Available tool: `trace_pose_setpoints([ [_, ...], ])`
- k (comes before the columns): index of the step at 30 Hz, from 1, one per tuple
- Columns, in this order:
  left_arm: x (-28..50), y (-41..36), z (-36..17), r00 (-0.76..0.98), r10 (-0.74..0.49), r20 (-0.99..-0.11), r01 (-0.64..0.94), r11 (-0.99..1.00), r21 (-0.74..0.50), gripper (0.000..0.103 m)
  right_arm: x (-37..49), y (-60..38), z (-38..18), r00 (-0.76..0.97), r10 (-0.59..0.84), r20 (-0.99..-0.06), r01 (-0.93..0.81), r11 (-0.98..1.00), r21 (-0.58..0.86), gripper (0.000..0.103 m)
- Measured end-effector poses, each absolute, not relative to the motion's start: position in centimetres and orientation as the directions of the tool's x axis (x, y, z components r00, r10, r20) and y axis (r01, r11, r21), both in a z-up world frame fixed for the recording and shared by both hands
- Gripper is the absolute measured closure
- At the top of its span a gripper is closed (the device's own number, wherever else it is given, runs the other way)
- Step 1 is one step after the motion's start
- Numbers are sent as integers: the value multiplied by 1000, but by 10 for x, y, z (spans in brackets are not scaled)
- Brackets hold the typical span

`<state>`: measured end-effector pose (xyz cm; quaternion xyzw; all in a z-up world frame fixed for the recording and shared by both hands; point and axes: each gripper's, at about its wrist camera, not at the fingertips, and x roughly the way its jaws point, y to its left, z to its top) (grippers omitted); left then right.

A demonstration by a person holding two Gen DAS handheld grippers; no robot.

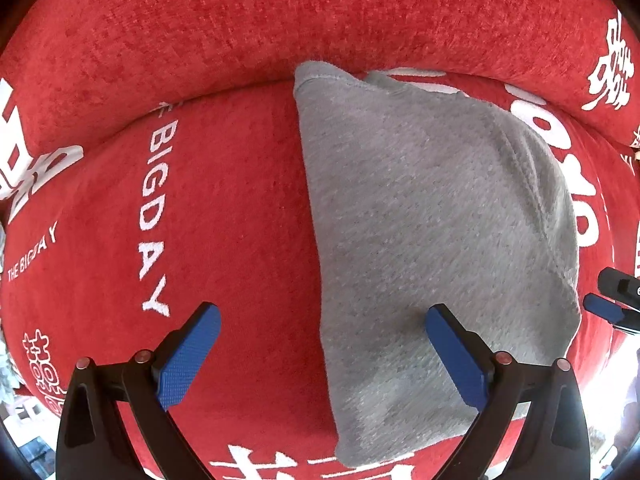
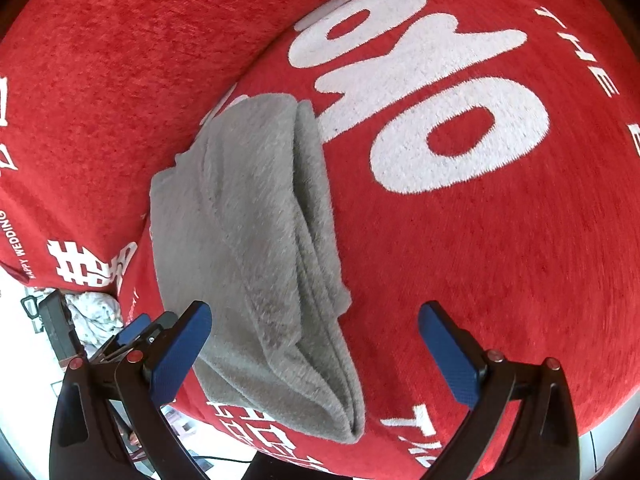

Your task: Fold small clothes

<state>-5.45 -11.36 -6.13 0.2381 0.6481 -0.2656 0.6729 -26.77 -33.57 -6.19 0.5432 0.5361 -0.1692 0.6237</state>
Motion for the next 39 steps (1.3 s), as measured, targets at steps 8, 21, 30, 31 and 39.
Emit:
trace_pose_setpoints([
  [8, -40, -119, -60, -35, -141, -989, 651, 748, -130, 0, -265, -347, -70, 389, 402, -829, 769, 354, 533, 0],
  [21, -10, -117, -92, -211, -271, -939, 572, 745, -343, 0, -258, -356, -93, 483, 500, -719, 671, 315, 671, 0],
  [30, -30, -152, -117, -314, -282, -907, 599, 682, -420, 0, -224, -349, -105, 518, 583, -626, 561, 322, 763, 0],
  [31, -30, -154, -119, -313, -283, -907, 594, 686, -419, 0, -220, -348, -106, 521, 592, -615, 546, 323, 773, 0],
  [39, -30, -140, -105, -282, -322, -904, 576, 696, -428, 26, -206, -341, -112, 560, 556, -614, 579, 267, 770, 15],
])
